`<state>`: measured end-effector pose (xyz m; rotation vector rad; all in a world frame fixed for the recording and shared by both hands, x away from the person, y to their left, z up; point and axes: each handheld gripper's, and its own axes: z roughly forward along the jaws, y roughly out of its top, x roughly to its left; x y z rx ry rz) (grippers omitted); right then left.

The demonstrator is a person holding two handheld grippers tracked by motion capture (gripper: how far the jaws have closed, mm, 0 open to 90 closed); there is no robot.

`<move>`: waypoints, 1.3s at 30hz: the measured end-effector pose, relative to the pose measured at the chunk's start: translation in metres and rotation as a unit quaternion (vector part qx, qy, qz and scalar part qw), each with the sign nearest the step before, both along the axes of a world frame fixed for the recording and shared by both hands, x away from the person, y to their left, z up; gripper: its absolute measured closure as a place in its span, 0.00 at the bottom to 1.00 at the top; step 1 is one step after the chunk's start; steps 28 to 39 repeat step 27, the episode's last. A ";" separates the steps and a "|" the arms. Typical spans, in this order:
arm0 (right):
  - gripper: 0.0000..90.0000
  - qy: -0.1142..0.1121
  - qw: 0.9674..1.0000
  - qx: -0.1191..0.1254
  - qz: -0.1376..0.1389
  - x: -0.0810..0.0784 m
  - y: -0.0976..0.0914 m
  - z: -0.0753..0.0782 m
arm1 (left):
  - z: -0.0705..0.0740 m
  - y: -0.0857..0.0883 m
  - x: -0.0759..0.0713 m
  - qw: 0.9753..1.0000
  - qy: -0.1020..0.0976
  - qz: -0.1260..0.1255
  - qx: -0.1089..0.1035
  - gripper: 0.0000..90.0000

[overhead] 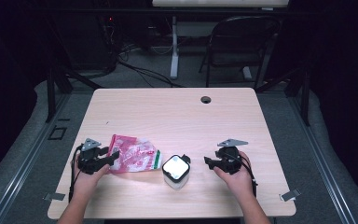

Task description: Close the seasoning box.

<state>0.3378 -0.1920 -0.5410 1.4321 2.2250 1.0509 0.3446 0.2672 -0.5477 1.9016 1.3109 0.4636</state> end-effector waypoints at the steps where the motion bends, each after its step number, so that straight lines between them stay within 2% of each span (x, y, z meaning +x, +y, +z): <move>1: 0.49 -0.001 1.000 0.003 -0.006 0.001 -0.001 -0.002 | -0.001 0.001 0.001 1.000 0.002 0.002 0.002 0.50; 4: 0.50 0.008 1.000 0.002 -0.016 0.002 -0.004 -0.007 | -0.006 0.005 0.002 1.000 0.008 0.009 0.004 0.50; 9: 0.50 0.000 1.000 -0.007 -0.020 0.002 -0.006 -0.008 | -0.011 0.010 0.004 1.000 0.016 0.022 0.004 0.49; 14: 0.49 0.003 1.000 -0.001 -0.027 0.003 -0.007 -0.011 | -0.014 0.013 0.005 0.999 0.017 0.030 0.002 0.47; 39: 0.48 0.003 0.999 -0.001 -0.036 0.004 -0.008 -0.014 | -0.014 0.015 0.006 0.999 0.016 0.034 -0.001 0.47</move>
